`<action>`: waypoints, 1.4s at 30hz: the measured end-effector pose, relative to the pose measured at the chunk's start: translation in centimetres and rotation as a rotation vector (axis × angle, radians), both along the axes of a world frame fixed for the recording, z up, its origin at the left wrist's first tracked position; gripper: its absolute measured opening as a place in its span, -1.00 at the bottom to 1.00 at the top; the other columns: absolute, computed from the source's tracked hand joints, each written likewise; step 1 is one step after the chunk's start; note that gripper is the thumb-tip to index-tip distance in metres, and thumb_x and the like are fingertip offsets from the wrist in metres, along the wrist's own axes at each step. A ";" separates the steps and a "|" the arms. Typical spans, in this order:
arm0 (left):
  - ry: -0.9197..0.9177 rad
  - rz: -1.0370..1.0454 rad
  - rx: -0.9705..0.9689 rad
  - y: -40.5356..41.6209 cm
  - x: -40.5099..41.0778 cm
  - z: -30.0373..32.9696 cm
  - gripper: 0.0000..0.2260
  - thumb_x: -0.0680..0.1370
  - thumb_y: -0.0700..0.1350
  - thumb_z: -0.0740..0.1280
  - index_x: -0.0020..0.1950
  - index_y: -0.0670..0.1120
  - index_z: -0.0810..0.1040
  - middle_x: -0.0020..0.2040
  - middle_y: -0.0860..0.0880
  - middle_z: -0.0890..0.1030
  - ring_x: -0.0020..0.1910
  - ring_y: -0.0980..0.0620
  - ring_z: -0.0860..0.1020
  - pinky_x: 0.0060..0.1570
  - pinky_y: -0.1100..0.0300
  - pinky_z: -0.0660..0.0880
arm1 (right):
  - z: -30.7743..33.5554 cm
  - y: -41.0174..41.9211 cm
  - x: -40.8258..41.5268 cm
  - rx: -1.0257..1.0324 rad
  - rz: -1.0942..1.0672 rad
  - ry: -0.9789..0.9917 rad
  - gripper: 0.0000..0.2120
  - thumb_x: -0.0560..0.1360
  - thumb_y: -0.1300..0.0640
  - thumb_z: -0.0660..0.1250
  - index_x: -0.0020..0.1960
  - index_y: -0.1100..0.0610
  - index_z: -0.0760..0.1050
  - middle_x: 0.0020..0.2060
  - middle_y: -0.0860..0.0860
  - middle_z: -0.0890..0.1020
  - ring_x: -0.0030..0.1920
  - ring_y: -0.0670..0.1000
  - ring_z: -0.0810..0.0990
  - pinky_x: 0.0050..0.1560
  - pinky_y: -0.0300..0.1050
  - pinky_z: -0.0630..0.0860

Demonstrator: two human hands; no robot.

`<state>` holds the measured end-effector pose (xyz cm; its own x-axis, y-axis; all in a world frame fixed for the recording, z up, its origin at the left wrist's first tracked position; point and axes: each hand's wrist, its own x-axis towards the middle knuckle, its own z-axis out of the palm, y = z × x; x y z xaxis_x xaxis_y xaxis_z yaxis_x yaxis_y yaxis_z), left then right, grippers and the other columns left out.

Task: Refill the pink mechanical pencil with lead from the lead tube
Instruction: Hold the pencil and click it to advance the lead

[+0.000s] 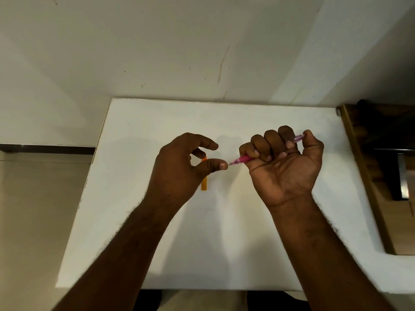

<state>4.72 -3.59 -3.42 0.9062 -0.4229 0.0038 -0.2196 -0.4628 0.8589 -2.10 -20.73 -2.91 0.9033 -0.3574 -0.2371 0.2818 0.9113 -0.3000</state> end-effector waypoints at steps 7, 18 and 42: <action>0.019 0.020 0.035 0.4 0.5 -0.3 -0.76 0.39 0.03 0.59 0.02 0.08 0.68 0.01 0.18 0.68 -0.06 0.17 0.63 -0.05 0.23 0.50 | 0.0 -0.1 0.0 -0.005 -0.003 -0.006 -0.60 0.60 -0.15 0.00 -0.31 0.07 0.19 -0.45 -0.04 0.16 -0.40 0.00 0.13 -0.26 -0.09 0.26; 0.027 0.010 0.141 0.7 0.7 -1.1 -0.80 0.41 -0.03 0.58 -0.03 0.13 0.67 -0.06 0.21 0.65 -0.11 0.21 0.59 -0.08 0.25 0.46 | -0.4 -0.3 0.0 -0.015 -0.004 0.010 -0.60 0.59 -0.16 0.04 -0.30 0.08 0.24 -0.48 -0.04 0.25 -0.41 0.00 0.17 -0.27 -0.10 0.28; -0.011 -0.081 0.496 1.0 0.6 -1.7 -0.68 0.48 0.03 0.50 0.22 0.06 0.64 0.01 0.08 0.64 -0.01 0.06 0.59 0.02 0.18 0.49 | -3.4 1.9 0.5 -1.702 0.200 0.955 -0.62 0.47 -0.01 0.54 0.23 0.04 0.57 -0.08 -0.04 0.75 -0.20 -0.09 0.65 -0.04 -0.25 0.50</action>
